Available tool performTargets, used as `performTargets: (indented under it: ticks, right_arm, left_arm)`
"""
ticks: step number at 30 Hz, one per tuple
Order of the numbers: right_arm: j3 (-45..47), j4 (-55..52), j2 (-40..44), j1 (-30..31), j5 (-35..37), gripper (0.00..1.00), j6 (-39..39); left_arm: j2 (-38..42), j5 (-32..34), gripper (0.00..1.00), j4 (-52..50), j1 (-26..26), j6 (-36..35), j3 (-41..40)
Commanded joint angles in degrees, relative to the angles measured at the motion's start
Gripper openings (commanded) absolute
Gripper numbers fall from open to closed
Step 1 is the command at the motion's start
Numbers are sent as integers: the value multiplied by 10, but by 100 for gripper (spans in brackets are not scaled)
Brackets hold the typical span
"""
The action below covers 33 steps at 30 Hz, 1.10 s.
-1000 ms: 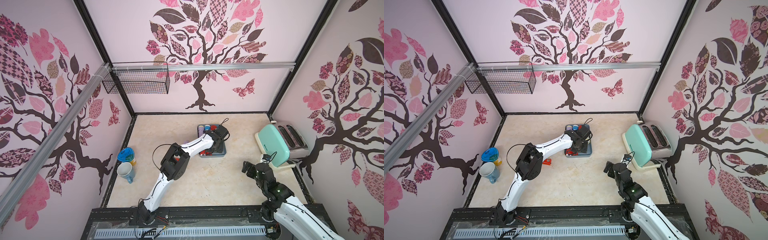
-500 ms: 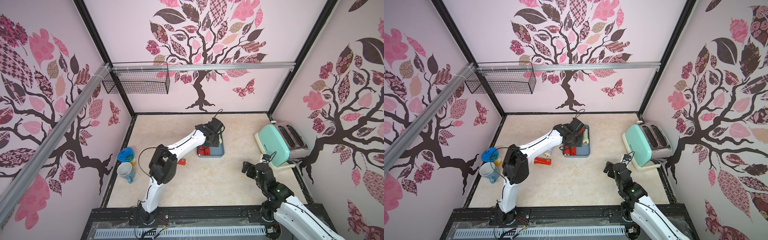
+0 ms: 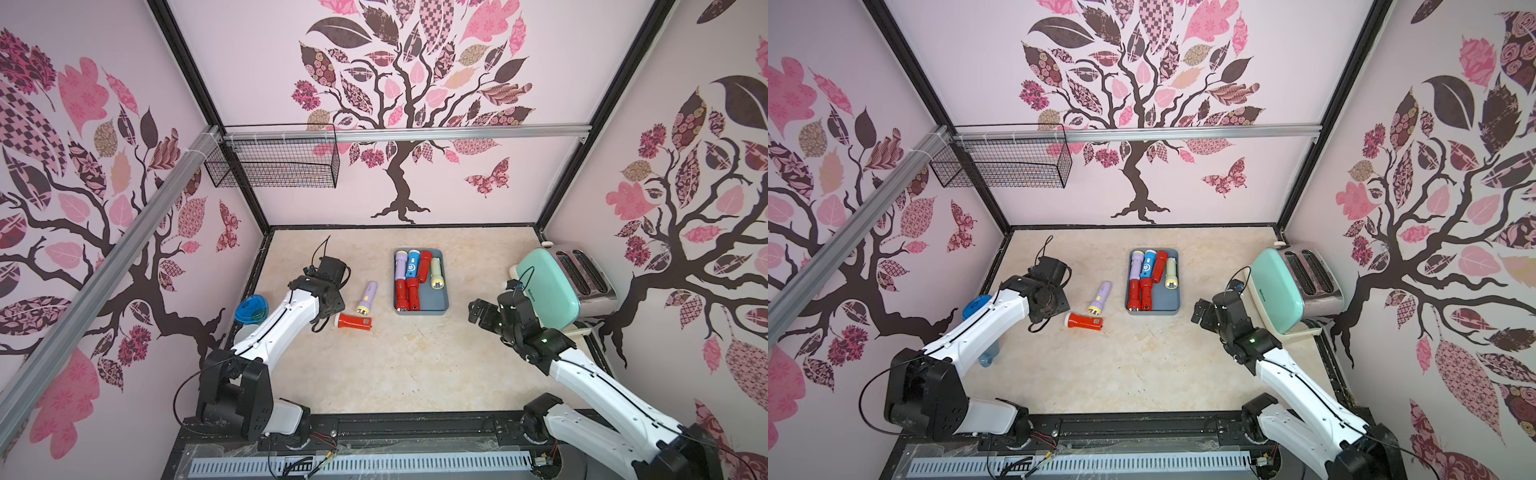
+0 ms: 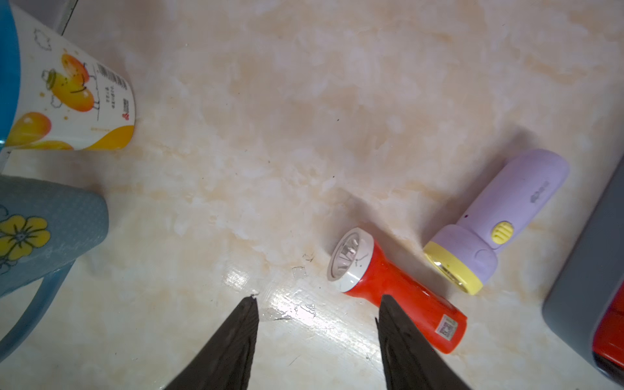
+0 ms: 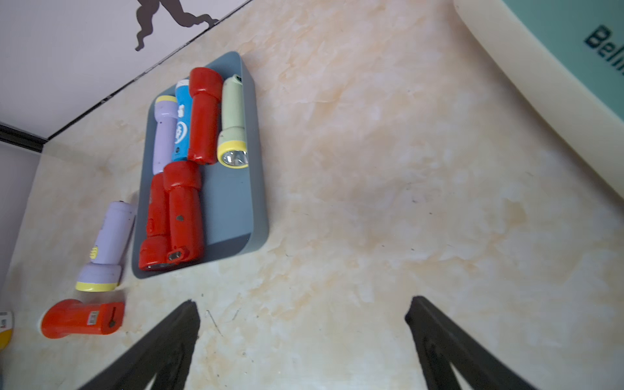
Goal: Put the flashlights into the storage boxes
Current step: Pick up the flashlight from the center of the board.
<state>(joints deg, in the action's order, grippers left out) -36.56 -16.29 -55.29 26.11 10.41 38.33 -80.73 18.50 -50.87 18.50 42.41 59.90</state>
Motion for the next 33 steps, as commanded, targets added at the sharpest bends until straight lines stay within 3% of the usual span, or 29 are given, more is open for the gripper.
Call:
performTargets:
  ticks: [1, 6, 10, 14, 18, 24, 33]
  right_arm:
    - [-66, -5, -45, 38, -2, 100, 30]
    - [-146, 23, -140, 153, 29, 100, 68]
    - [-185, 93, -219, 199, -18, 100, 92]
    - [-256, 100, -302, 238, -16, 100, 105]
    - [-315, 113, -376, 250, -59, 100, 133]
    - [-374, 123, -469, 251, -68, 99, 148]
    - [-508, 97, -613, 253, -78, 80, 152]
  left_arm:
    - [20, 49, 60, -3, 0, 42, -40]
    - [49, 85, 62, 17, -2, 51, -104]
    - [82, 107, 62, 45, -2, 40, -154]
    - [113, 110, 63, 84, -2, 13, -195]
    - [120, 87, 58, 118, 1, -5, -221]
    - [114, 94, 59, 119, 5, -1, -223]
    - [166, 104, 59, 133, 6, 8, -248]
